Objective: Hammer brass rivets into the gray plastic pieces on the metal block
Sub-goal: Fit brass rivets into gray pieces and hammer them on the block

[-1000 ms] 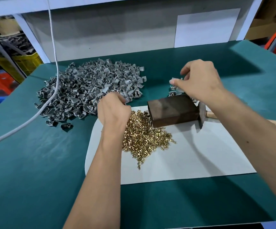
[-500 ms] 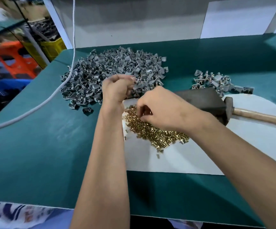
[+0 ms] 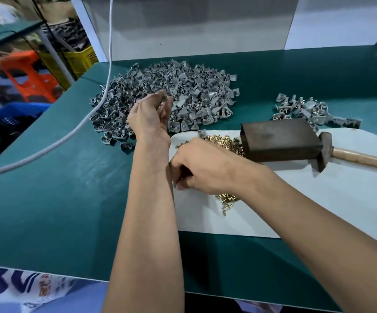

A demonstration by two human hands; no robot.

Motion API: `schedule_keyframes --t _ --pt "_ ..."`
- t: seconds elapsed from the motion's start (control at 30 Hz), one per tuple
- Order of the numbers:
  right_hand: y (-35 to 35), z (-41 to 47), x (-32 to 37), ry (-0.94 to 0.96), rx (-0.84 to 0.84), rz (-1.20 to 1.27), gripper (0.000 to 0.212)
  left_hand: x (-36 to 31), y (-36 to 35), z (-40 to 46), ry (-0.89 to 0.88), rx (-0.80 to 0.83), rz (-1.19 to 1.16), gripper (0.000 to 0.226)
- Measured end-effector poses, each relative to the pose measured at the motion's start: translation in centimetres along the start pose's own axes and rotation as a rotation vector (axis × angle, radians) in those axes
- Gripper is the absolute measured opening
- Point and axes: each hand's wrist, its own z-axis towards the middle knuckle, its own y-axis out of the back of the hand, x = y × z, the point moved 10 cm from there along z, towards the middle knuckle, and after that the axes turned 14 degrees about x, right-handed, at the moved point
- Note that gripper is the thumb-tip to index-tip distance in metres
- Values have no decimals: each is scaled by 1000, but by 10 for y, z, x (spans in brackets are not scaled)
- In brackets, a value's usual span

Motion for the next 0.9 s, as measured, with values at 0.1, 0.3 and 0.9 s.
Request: schedule_keyframes --t 0.1,0.3,0.9 --pt "-6 1 -1 -29 70 -54 10 -1 -3 0 -14 13 12 34" --pt "2 -17 -6 -66 51 -212 15 7 -31 -10 11 151 163 20" --pt "75 -173 -206 -452 -856 363 15 85 -121 -54 126 592 342 18"
